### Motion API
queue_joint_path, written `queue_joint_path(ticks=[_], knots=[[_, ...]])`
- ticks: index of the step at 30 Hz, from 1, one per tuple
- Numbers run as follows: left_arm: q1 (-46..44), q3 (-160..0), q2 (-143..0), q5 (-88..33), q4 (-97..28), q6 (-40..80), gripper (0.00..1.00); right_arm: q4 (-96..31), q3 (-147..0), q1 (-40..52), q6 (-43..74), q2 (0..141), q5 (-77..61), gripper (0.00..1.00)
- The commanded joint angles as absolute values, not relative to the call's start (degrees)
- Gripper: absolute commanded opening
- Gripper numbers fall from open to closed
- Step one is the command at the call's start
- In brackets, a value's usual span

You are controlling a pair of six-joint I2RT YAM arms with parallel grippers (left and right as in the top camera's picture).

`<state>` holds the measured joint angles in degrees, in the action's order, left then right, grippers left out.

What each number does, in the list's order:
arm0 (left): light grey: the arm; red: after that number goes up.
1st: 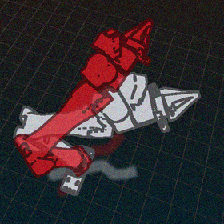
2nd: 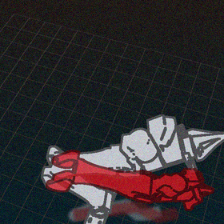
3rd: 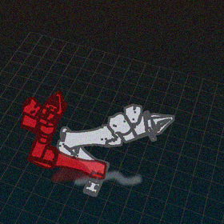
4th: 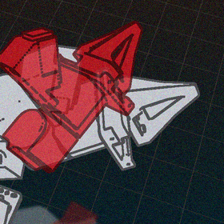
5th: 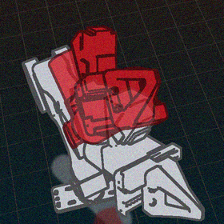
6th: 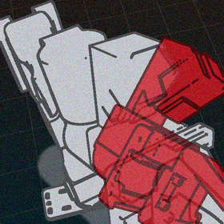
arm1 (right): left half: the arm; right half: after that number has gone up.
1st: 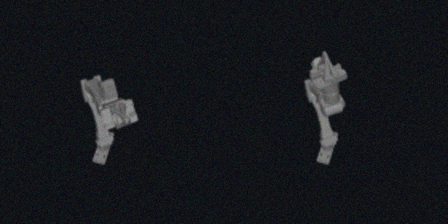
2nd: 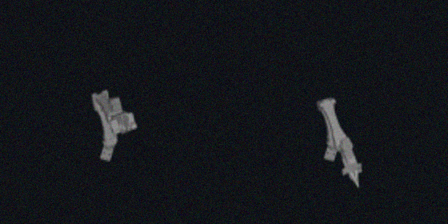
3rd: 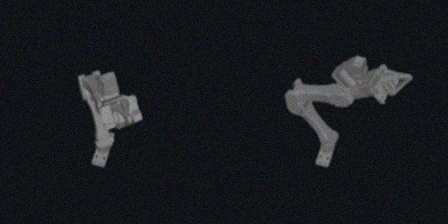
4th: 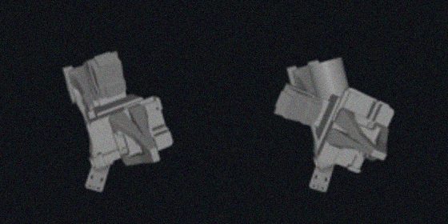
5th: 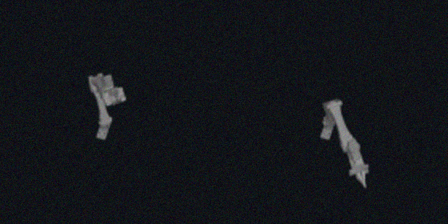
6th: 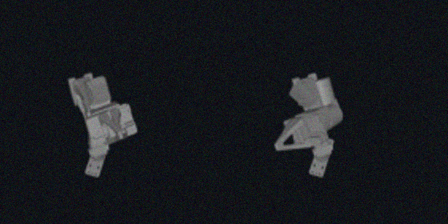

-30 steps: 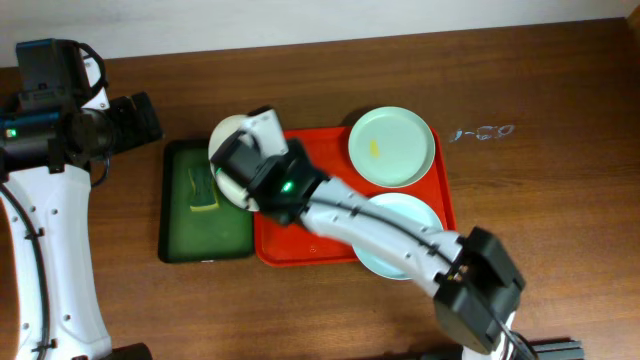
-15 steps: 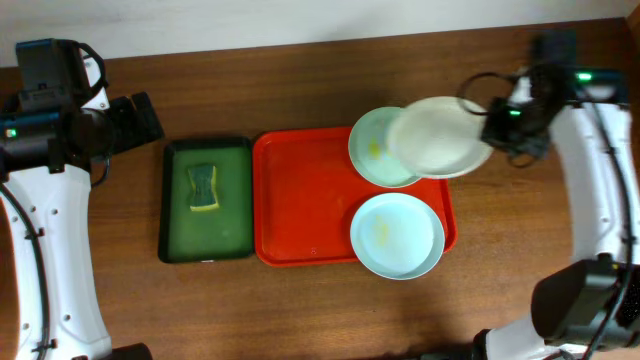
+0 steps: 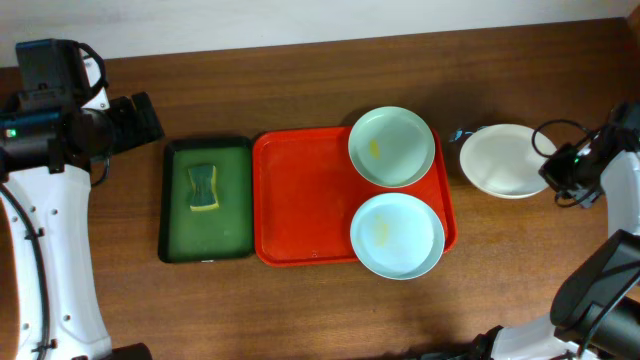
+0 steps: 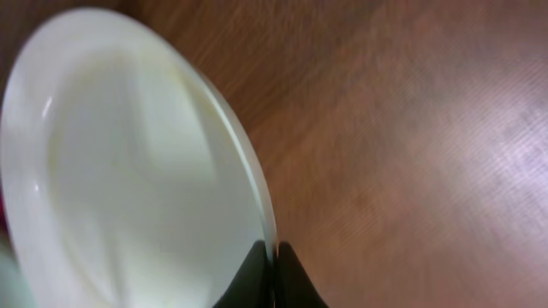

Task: Clean dirty plates on tray and stack at the side
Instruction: 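Carry white plate right and set it on table beside red tray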

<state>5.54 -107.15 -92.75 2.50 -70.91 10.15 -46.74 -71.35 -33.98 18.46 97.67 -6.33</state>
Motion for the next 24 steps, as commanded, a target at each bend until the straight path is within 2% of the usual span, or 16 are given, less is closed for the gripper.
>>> queue_joint_path(ticks=[1, 3, 9, 10, 11, 13, 14, 17, 21, 24], knots=[[5.5, -107.4, -92.6, 2.5, -70.9, 10.7, 0.99, -39.9, -65.8, -33.7, 20.1, 96.9, -7.0, 0.04], [5.5, -107.4, -92.6, 2.5, -70.9, 10.7, 0.99, -35.8, -63.0, -33.7, 23.4, 96.9, -7.2, 0.04], [5.5, -107.4, -92.6, 2.5, -70.9, 10.7, 0.99, -28.6, -59.0, -30.0, 23.5, 97.2, -8.4, 0.05], [5.5, -107.4, -92.6, 2.6, -70.9, 10.7, 0.99, -28.3, -59.0, -28.8, 23.5, 97.2, -8.4, 0.09], [5.5, -107.4, -92.6, 2.5, -70.9, 10.7, 0.99, -28.0, -59.0, -27.7, 23.4, 97.2, -8.4, 0.19], [5.5, -107.4, -92.6, 2.5, -70.9, 10.7, 0.99, -28.0, -59.0, -27.4, 23.4, 97.2, -8.2, 0.49], [5.5, -107.4, -92.6, 2.5, -70.9, 10.7, 0.99, -28.8, -59.3, -27.8, 23.4, 97.1, -8.3, 0.54], [5.5, -107.4, -92.6, 2.6, -70.9, 10.7, 0.99, -36.9, -64.6, -28.7, 18.8, 96.4, -15.1, 0.59], [5.5, -107.4, -92.6, 2.6, -70.9, 10.7, 0.99, -58.9, -77.4, -26.3, 10.8, 95.5, -16.5, 0.63], [5.5, -107.4, -92.6, 2.5, -70.9, 10.7, 0.99, -72.0, -79.0, -22.9, 5.2, 95.6, -16.5, 0.69]])
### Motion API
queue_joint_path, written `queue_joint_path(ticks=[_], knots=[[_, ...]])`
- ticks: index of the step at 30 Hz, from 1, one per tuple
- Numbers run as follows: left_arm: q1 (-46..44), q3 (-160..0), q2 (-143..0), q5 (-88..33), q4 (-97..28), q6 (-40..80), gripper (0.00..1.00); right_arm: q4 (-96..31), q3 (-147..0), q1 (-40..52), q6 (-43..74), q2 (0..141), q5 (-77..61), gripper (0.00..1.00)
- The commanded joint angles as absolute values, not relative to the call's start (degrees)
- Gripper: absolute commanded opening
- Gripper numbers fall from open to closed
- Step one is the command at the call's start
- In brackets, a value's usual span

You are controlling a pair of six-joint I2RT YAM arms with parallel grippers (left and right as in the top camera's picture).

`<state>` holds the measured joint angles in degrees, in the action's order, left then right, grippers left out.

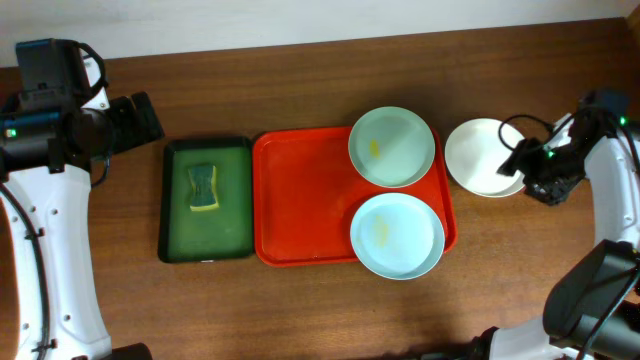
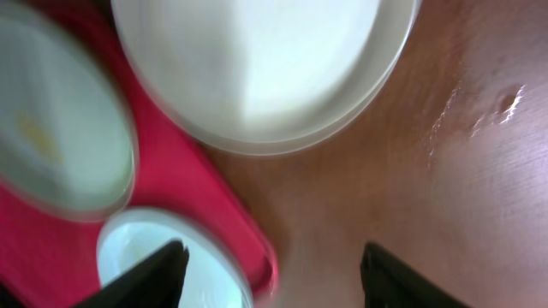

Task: Clean dirty plates on tray and stack at the side
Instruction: 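Carry white plate right and set it on table beside red tray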

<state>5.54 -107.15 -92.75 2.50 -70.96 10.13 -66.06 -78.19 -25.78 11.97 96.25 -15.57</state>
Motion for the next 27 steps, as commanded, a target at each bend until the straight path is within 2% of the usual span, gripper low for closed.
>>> queue_joint_path(ticks=[1, 7, 9, 12, 16, 18, 23, 27], knots=[[5.5, -107.4, -92.6, 2.5, -70.9, 10.7, 0.99, -75.5, -78.2, -20.9, 3.3, 95.6, -16.3, 0.70], [5.5, -107.4, -92.6, 2.6, -70.9, 10.7, 0.99, -73.9, -68.4, -11.6, 3.1, 95.7, -14.6, 0.71], [5.5, -107.4, -92.6, 2.5, -70.9, 10.7, 0.99, -71.8, -65.6, -9.9, 3.7, 95.7, -14.6, 0.61], [5.5, -107.4, -92.6, 2.5, -70.9, 10.7, 0.99, -67.8, -61.5, -8.3, 4.8, 95.7, -14.5, 0.55], [5.5, -107.4, -92.6, 2.5, -70.9, 10.7, 0.99, -61.1, -56.6, -7.1, 7.5, 95.7, -14.6, 0.52], [5.5, -107.4, -92.6, 2.6, -70.9, 10.7, 0.99, -58.7, -55.1, -6.4, 7.6, 95.7, -14.8, 0.35], [5.5, -107.4, -92.6, 2.6, -70.9, 10.7, 0.99, -58.0, -54.6, -5.8, 7.6, 95.7, -14.8, 0.06], [5.5, -107.4, -92.6, 2.5, -70.9, 10.7, 0.99, -58.0, -54.6, -5.8, 7.6, 95.7, -16.3, 0.04]])
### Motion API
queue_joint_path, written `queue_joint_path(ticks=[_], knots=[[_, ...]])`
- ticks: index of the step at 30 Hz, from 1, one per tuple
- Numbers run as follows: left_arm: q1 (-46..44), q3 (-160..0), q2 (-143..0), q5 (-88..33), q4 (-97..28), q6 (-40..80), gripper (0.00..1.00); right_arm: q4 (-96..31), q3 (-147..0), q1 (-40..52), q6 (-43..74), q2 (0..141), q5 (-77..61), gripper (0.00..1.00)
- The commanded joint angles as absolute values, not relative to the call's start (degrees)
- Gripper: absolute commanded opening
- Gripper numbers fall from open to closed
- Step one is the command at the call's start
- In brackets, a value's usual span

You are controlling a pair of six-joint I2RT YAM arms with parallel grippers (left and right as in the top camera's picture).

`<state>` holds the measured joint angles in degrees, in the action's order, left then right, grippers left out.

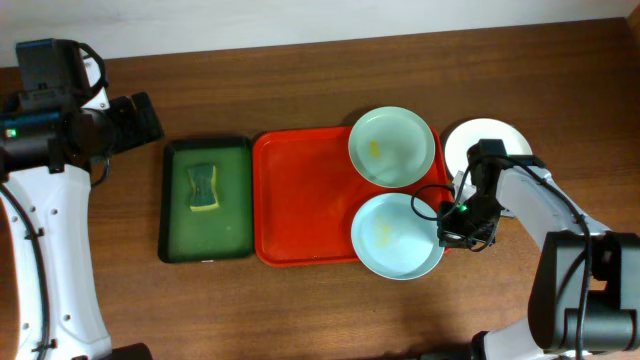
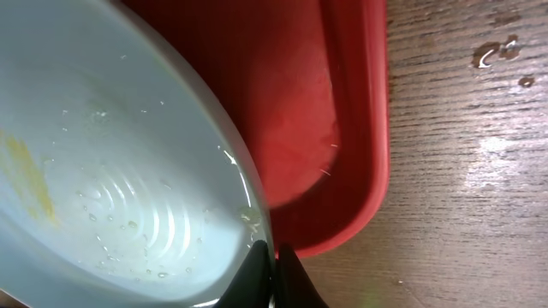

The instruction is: Clean dirty plates on tray and stack at the side

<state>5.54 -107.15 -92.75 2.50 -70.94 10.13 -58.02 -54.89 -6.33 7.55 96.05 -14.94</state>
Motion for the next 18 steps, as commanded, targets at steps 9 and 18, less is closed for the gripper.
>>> queue_joint_path(ticks=[9, 18], knots=[[5.5, -107.4, -92.6, 2.5, -70.9, 10.7, 0.99, -52.6, -54.6, 5.1, 17.6, 95.7, -27.9, 0.04], [5.5, -107.4, -92.6, 2.5, -70.9, 10.7, 0.99, -29.7, -54.6, 20.1, 39.9, 95.9, -23.4, 0.04]])
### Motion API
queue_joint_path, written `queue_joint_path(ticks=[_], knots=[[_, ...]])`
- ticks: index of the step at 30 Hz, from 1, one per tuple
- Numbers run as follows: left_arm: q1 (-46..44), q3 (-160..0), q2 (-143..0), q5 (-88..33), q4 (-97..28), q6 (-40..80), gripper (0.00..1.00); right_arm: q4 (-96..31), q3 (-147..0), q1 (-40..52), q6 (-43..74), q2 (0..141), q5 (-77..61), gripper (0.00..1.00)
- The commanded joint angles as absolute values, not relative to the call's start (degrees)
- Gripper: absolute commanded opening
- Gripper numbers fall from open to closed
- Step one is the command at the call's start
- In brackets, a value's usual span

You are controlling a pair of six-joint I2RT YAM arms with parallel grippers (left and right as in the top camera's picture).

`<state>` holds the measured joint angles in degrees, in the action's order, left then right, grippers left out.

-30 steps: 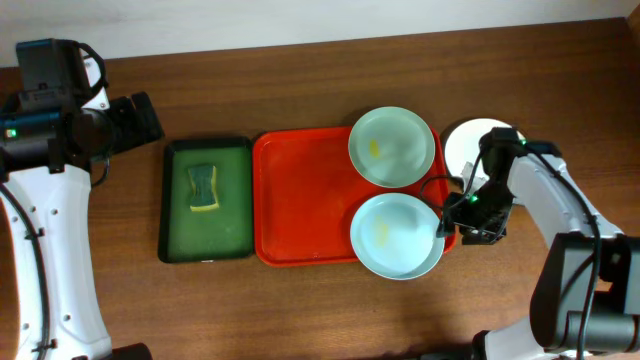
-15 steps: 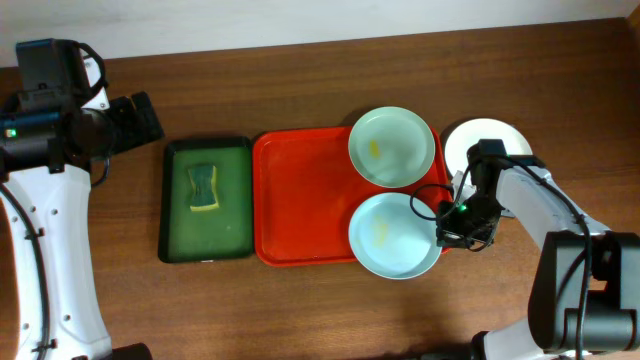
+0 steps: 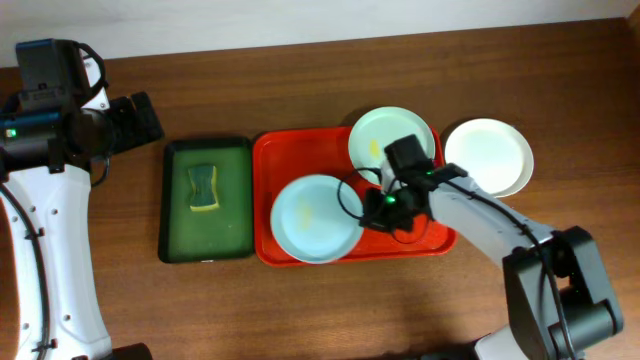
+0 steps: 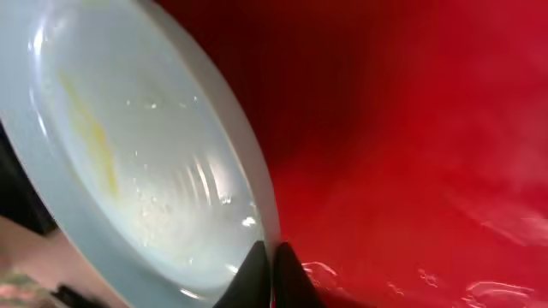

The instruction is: Clean dirty plates on tray and stack at the side

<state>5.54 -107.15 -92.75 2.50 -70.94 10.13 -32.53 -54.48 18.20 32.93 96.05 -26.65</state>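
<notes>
A pale blue dirty plate (image 3: 312, 218) with a yellow smear (image 4: 94, 141) lies at the left front of the red tray (image 3: 300, 155). My right gripper (image 3: 368, 213) is shut on its right rim (image 4: 257, 192), black fingertips (image 4: 253, 278) pinching it. A second dirty plate (image 3: 390, 140) with a yellow spot sits at the tray's back right. One clean white plate (image 3: 490, 155) rests on the table right of the tray. The yellow-green sponge (image 3: 204, 188) lies in the green tray (image 3: 235, 225). My left gripper (image 3: 140, 118) hovers at the far left, its jaws hard to read.
The wooden table (image 3: 300, 80) runs beyond both trays. The green tray sits directly against the red tray's left side. My right arm (image 3: 480, 215) stretches across the red tray's right front corner.
My right gripper, still shut on the pale blue plate's rim, has moved left; the plate has shifted from the tray's right front to its left front. The left arm is unchanged.
My right gripper was shut on the white plate's rim right of the tray. Then it stood open with that plate set down on the table. Later it was shut on the front dirty plate's rim, and now that plate sits further left on the tray.
</notes>
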Motion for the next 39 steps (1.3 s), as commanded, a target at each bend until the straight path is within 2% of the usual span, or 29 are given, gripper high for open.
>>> queue_joint_path(ticks=[1, 4, 14, 17, 19, 22, 25, 29, 30, 31, 35, 36, 37, 38, 39], knots=[[5.5, -107.4, -92.6, 2.5, -70.9, 10.7, 0.99, -28.5, -54.6, 20.3, 40.2, 95.9, -21.4, 0.04], [5.5, -107.4, -92.6, 2.6, -70.9, 10.7, 0.99, -27.2, -54.6, 20.3, 40.2, 96.0, -14.5, 0.04], [5.5, -107.4, -92.6, 2.5, -70.9, 10.7, 0.99, -25.5, -54.6, 20.3, 40.2, 96.0, -14.3, 0.05], [5.5, -107.4, -92.6, 2.6, -70.9, 10.7, 0.99, -25.5, -54.6, 20.3, 40.1, 96.1, -14.3, 0.42], [5.5, -107.4, -92.6, 2.5, -70.9, 10.7, 0.99, -25.9, -54.6, 20.3, 39.5, 96.1, -14.3, 0.54], [5.5, -107.4, -92.6, 2.6, -71.3, 10.7, 0.99, -26.7, -54.6, 20.3, 39.2, 96.1, -14.3, 0.64], [5.5, -107.4, -92.6, 2.6, -71.3, 10.7, 0.99, -28.1, -55.6, 20.3, 39.2, 95.0, -15.2, 0.66], [5.5, -107.4, -92.6, 2.5, -71.3, 10.7, 0.99, -39.0, -63.5, 20.2, 32.3, 89.7, -14.2, 0.76], [5.5, -107.4, -92.6, 2.5, -71.3, 10.7, 0.99, -42.0, -65.7, 20.2, 30.0, 88.8, -13.8, 0.84], [5.5, -107.4, -92.6, 2.5, -71.3, 10.7, 0.99, -43.9, -66.8, 20.2, 28.6, 88.5, -13.4, 0.98], [5.5, -107.4, -92.6, 2.5, -71.3, 10.7, 0.99, -45.6, -67.5, 20.2, 28.0, 88.4, -14.6, 0.99], [5.5, -107.4, -92.6, 2.6, -71.3, 10.7, 0.99, -45.9, -67.5, 20.2, 26.4, 88.4, -14.2, 0.66], [5.5, -107.4, -92.6, 2.6, -71.3, 10.7, 0.99, -46.4, -67.5, 20.2, 25.9, 88.4, -13.5, 0.28], [5.5, -107.4, -92.6, 2.5, -71.3, 10.7, 0.99, -47.2, -67.5, 20.2, 25.9, 88.4, -11.7, 0.04], [5.5, -107.4, -92.6, 2.6, -71.3, 10.7, 0.99, -48.1, -67.5, 20.2, 25.9, 88.4, -9.3, 0.04]])
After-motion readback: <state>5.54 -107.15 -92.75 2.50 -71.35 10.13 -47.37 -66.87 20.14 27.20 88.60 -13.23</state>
